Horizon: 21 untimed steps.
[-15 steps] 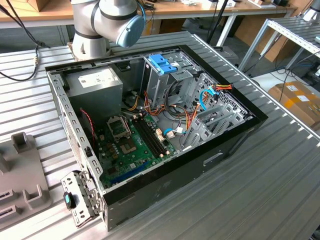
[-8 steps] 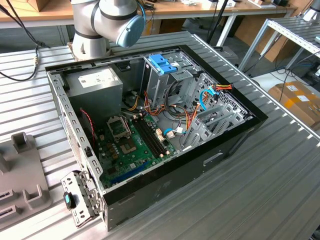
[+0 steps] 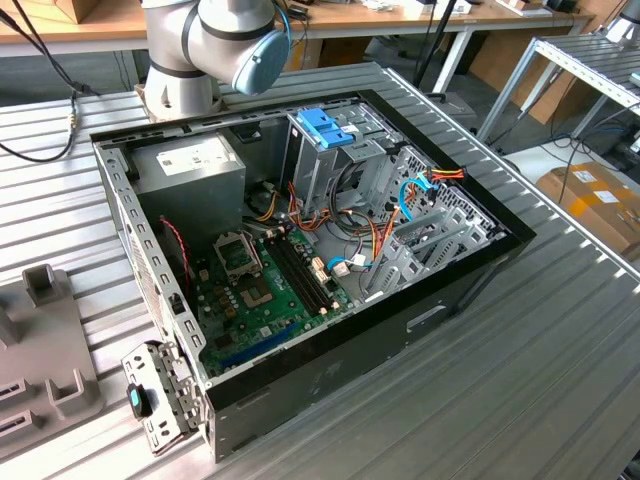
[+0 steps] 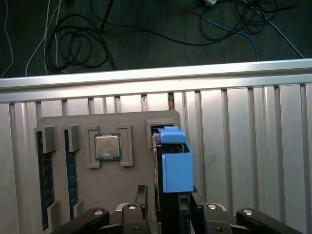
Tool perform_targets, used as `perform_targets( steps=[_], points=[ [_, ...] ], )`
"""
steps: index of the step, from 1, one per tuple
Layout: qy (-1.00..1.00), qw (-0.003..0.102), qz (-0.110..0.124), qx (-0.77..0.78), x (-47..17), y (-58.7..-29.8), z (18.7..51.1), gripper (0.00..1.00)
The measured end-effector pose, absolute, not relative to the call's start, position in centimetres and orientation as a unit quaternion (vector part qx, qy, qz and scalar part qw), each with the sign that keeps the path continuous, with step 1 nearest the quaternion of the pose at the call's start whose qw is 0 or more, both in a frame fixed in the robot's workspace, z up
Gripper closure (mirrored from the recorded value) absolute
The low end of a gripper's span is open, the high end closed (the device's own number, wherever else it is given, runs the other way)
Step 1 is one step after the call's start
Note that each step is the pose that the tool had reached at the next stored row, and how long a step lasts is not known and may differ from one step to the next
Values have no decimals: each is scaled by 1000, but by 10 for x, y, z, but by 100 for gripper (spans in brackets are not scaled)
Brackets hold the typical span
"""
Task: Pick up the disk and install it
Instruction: 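Pick up the disk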
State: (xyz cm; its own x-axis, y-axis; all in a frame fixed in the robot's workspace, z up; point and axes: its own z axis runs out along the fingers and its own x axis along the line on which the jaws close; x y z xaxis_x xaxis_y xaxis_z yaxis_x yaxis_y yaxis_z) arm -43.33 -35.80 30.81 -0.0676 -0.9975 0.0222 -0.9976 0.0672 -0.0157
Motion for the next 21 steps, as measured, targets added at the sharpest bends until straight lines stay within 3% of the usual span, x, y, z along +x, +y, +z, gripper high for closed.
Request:
perform_targets(
  steps=[4, 6, 21],
  points=[
    [-730, 3, 13, 683, -433, -358, 308, 56],
    [-730, 3, 13, 683, -433, -358, 308, 65],
    [-723, 3, 13, 691, -433, -358, 308, 65]
  ],
)
